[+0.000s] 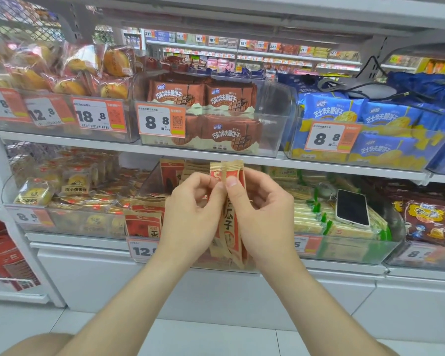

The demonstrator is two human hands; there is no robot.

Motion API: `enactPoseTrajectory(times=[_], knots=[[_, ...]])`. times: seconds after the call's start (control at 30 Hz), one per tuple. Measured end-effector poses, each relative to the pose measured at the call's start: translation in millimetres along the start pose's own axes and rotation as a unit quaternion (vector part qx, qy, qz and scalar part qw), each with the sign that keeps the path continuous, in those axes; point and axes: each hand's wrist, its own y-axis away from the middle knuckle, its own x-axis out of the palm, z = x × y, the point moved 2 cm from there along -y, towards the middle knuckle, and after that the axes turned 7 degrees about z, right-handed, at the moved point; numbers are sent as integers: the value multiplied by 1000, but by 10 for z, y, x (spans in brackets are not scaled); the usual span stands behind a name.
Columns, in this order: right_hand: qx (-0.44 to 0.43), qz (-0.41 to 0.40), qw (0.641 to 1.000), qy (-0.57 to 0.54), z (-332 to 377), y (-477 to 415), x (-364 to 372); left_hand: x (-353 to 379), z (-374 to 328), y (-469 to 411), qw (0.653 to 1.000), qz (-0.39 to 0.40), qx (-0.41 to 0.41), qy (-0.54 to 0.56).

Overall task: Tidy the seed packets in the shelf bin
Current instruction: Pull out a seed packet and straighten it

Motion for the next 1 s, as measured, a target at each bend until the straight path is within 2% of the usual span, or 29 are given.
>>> enactPoseTrajectory(times=[0.17,0.27,0.33,0.43,0.57,0.63,0.7,0.8,0.87,1.0], knots=[[-25,-49,997,51,-23,32,-30,-16,5,-9,989,57,-86,108],[-18,-55,997,58,-32,16,-52,-17,-46,4,988,58,-85,111],[8,-48,999,24,-32,2,-68,-37,-79,17,993,41,-79,82],[51,12,999,9,-4,-31,-89,-106,-93,5,995,7,-89,50],[124,146,977,97,-13,-20,-120,-254,-51,-61,985,-97,-123,71],[148,197,963,111,-32,7,-113,-310,2,-88,982,-118,-129,71],[159,181,966,91,-37,3,-108,-329,58,-103,988,-96,-115,28],[155,97,978,104,-102,-42,-130,-286,54,-61,993,-19,-106,-58],[133,59,977,157,-171,-74,-154,-225,30,-23,989,39,-123,-69],[103,46,977,179,-141,-39,-134,-199,-26,5,981,103,-156,-46]])
